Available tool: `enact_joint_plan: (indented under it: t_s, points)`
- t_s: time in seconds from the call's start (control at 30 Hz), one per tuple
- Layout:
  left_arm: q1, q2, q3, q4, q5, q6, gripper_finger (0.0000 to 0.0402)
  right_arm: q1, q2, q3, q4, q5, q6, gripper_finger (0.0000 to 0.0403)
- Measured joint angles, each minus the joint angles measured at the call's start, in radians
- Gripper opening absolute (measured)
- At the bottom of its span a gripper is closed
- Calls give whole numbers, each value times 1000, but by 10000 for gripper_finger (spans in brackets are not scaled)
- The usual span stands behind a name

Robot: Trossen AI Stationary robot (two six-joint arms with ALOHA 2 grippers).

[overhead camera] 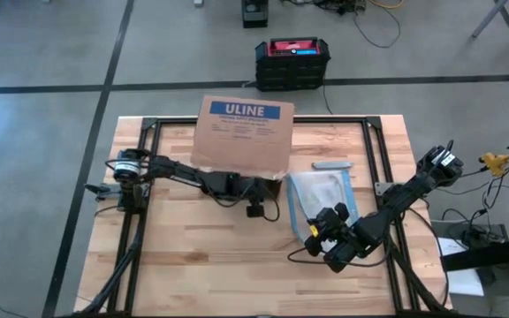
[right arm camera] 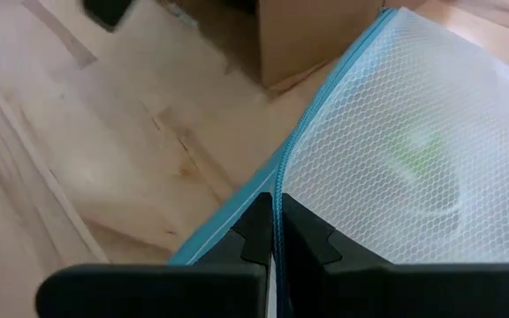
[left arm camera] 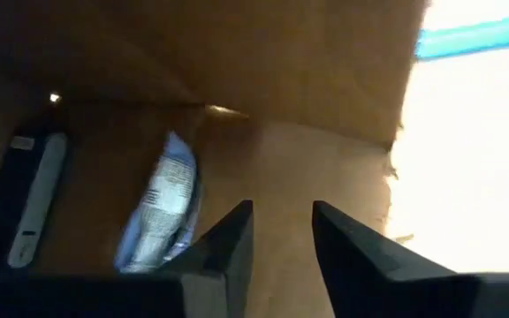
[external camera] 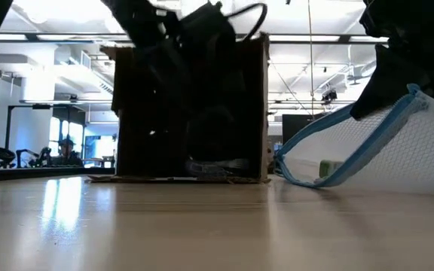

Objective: Unpack boxes
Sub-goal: Put the violet chocolate bar into the white zip bag

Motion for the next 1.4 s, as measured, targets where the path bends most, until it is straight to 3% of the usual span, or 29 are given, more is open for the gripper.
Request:
enact_joint_plan:
  t_s: [0.1,0.3,0.4,0.5,0.63,0.7,0.8,0.87,1.07,1.4]
  points:
    - [2,-6,-23,36,-11,19,126,0,0,0,13,0,0,0]
    - [3,-14,-24,39,-132,-10,162,0,0,0,13,4,0,0]
    - [4,-14,-31,45,-192,-191,174,0,0,0,13,7,9,0]
    - [2,-14,-74,65,-331,-416,175,0,0,0,13,30,14,0]
    - [2,-14,-166,252,-459,-578,167,0,0,0,13,56,13,0]
    - [5,-14,-222,405,-458,-561,164,0,0,0,13,57,10,0]
    - [12,-14,-295,642,-435,-390,163,0,0,0,13,57,10,0]
    - [22,-14,-323,728,-355,-275,166,0,0,0,13,57,10,0]
    - [94,-14,-330,692,-103,-181,183,0,0,0,14,57,9,0]
    - [157,-16,-328,692,-79,-44,223,0,0,0,27,56,7,0]
